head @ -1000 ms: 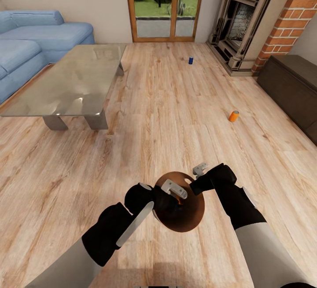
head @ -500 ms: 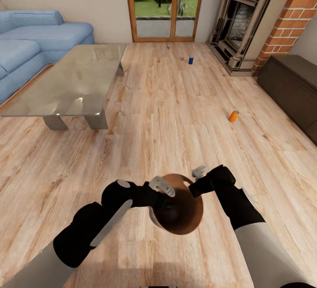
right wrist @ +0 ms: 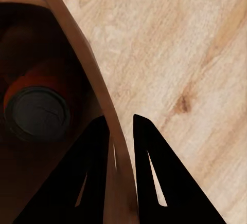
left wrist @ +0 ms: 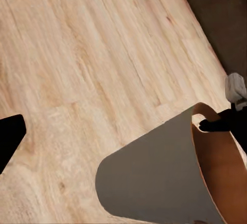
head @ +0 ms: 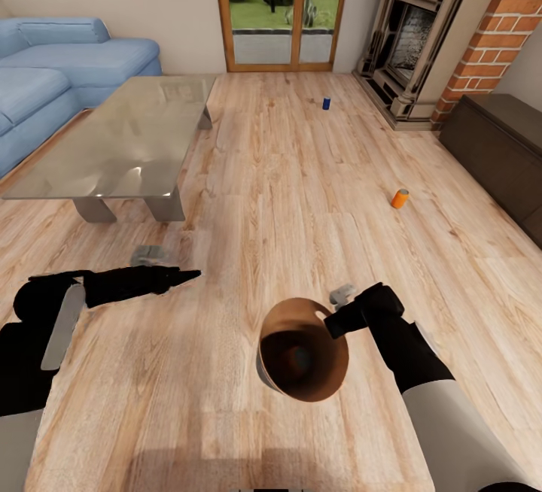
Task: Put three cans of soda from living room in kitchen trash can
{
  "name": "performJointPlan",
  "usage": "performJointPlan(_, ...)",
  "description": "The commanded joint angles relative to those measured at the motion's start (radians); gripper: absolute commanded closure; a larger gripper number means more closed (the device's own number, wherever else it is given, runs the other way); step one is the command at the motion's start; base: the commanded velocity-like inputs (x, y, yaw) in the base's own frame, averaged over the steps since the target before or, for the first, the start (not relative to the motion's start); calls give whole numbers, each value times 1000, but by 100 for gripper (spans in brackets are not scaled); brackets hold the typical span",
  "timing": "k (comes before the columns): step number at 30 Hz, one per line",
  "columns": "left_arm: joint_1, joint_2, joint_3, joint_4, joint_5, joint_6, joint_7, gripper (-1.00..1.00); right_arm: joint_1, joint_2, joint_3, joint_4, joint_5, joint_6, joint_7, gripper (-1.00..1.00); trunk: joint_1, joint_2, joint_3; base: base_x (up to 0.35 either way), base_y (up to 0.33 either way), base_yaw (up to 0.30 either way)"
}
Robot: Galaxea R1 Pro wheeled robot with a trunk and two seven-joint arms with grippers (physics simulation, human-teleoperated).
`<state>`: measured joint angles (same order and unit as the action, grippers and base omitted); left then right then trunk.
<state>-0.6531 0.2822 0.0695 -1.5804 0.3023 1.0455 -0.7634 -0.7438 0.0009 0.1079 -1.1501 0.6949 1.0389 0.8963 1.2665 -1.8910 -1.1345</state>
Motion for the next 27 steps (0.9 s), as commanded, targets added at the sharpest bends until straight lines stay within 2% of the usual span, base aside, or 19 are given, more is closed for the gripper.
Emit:
performJointPlan(1, 7, 2, 33, 1, 2, 2, -7, -100, 0, -1, -1, 0, -17, 8, 7, 100, 0, 0, 0, 0, 0, 0)
performJointPlan(3, 24, 5, 74, 2, -6, 2, -12, -100, 1, -4, -2, 0, -17, 8, 7, 100, 0, 0, 0, 0, 0, 0)
performJointPlan(4, 46, 7, 101, 3, -24, 2, -9, -100, 1, -7, -3, 0, -18, 8, 7, 100, 0, 0, 0, 0, 0, 0)
performJointPlan(5, 58, 7, 110, 4, -37, 2, -5, -100, 1, -9, -3, 0, -18, 8, 7, 100, 0, 0, 0, 0, 0, 0)
performJointPlan(6, 137, 8, 139, 17, -135, -107, 44, -100, 4, -17, -12, -1, -18, 8, 8, 100, 0, 0, 0, 0, 0, 0)
performJointPlan(8, 198, 7, 145, 58, -179, -224, 101, -100, 5, -41, -44, -2, -19, 8, 13, 100, 0, 0, 0, 0, 0, 0)
performJointPlan(9, 212, 6, 146, 68, -186, -251, 120, -100, 5, -49, -52, -2, -20, 8, 14, 100, 0, 0, 0, 0, 0, 0)
performJointPlan(10, 235, 5, 147, 88, -195, -298, 167, -100, 6, -64, -63, -2, -22, 8, 17, 100, 0, 0, 0, 0, 0, 0)
performJointPlan(11, 257, 2, 148, 117, -202, -358, 246, -100, 7, -89, -75, -2, -25, 8, 22, 100, 0, 0, 0, 0, 0, 0)
performJointPlan(14, 272, -1, 148, 153, -207, -415, 314, -100, 8, -121, -89, -2, -27, 8, 24, 100, 0, 0, 0, 0, 0, 0)
performJointPlan(15, 283, -3, 148, 221, -207, -463, 346, -100, 9, -140, -108, -3, -25, 8, 22, 100, 0, 0, 0, 0, 0, 0)
performJointPlan(19, 291, -5, 147, 340, -207, -590, 362, -100, 15, -167, -163, -8, -23, 8, 19, 100, 0, 0, 0, 0, 0, 0)
performJointPlan(20, 293, -6, 147, 400, -205, -653, 364, -100, 25, -182, -196, -12, -25, -6, 22, 100, 0, 0, 0, 0, 0, 0)
performJointPlan(21, 293, -7, 147, 421, -205, -674, 365, -100, 28, -186, -207, -13, -26, -26, 23, 100, 0, 0, 0, 0, 0, 0)
performJointPlan(22, 293, -7, 147, 464, -203, -719, 366, -100, 33, -190, -233, -14, -26, -72, 24, 100, 0, 0, 0, 0, 0, 0)
performJointPlan(24, 294, -7, 147, 502, -201, -764, 367, -100, 42, -192, -263, -15, -27, -125, 25, 100, 0, 0, 0, 0, 0, 0)
performJointPlan(25, 294, -8, 147, 531, -201, -805, 366, -100, 55, -194, -295, -16, -28, -180, 24, 100, 0, 0, 0, 0, 0, 0)
performJointPlan(27, 295, -9, 147, 552, -200, -839, 365, -100, 73, -194, -331, -16, -28, -243, 23, 100, 0, 0, 0, 0, 0, 0)
